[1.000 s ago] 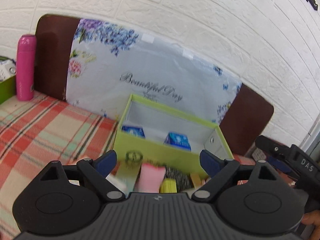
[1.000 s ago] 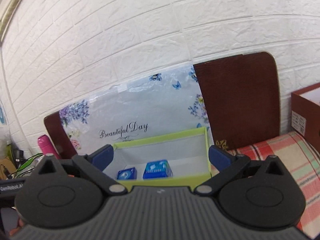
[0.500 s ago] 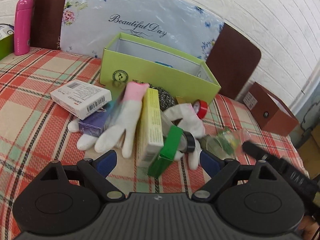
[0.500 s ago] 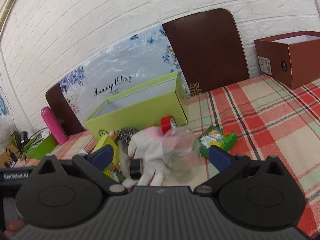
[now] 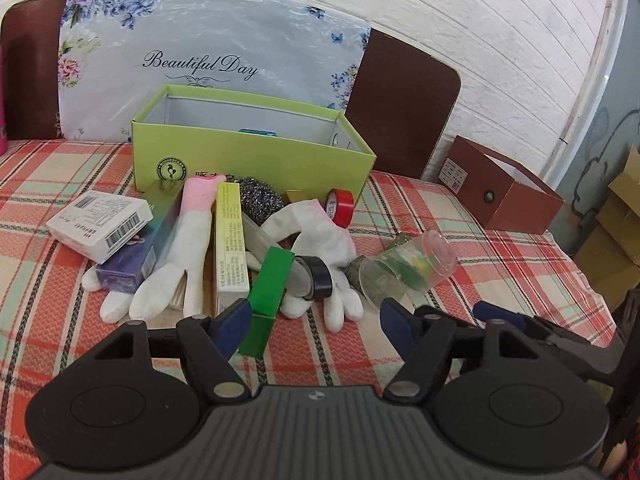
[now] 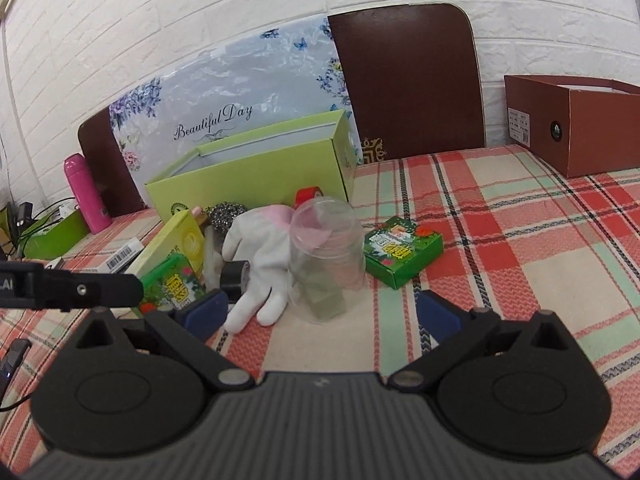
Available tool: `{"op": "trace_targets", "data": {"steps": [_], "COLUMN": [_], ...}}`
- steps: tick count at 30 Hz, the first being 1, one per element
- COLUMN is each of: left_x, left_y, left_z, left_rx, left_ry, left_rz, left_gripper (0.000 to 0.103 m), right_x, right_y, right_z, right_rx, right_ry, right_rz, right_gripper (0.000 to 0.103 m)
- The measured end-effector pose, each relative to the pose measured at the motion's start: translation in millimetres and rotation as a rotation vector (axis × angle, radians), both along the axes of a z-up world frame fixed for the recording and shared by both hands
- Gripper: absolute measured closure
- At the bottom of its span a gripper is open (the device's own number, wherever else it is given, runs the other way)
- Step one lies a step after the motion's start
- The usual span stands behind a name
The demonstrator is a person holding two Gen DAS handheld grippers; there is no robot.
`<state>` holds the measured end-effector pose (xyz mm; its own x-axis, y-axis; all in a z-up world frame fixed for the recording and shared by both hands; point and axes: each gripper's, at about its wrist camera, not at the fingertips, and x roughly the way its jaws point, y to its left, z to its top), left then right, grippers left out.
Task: Organize objects
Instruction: 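Withdraw both tools from the lime-green box toward the table, then grasp the green plant box with the right tool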
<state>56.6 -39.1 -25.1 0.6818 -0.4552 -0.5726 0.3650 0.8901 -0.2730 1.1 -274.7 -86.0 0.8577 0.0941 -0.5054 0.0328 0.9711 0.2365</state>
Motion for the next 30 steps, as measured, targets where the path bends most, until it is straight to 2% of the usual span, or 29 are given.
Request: {"op": "trace_targets", "data": {"steps": [9,13,17,20,26,30], "left_x": [21,32,40,44,52,59], "left_y": [-7,-6,-9,-14,-20,-26], "left_z": [-7,-9,-13,-18,-30,-32], "left_rx": [0.048,0.06,0.094,0.148,0.2,0.247], "left_ry": [-0.037,-0.046,-0.068,-0.096,-0.14,-0.174], "left_rz": [0.035,0.056,0.053,0.052,0.015,-0.035], "left_gripper": [0.03,0.03,0.03,0.028,0.018,0.012], "right_x": [4,6,7,14,59,94], "right_y": [-3,-10,-27,-39,-51,-51], "right_z": [-4,-5,-2,-3,-10,-18], "right_rx": [0.002,-0.013,-0.088,-0.187,-0.351,-0.35], "right_ry": [0.018,0.018,0.012,0.028,0.052,0.069], "right_rz": [-0.014,-0.035,-0.075,-0.105,0.049,0.158], "right_gripper": [0.001,0.006,0.014,0.015,0.014,0.013]}}
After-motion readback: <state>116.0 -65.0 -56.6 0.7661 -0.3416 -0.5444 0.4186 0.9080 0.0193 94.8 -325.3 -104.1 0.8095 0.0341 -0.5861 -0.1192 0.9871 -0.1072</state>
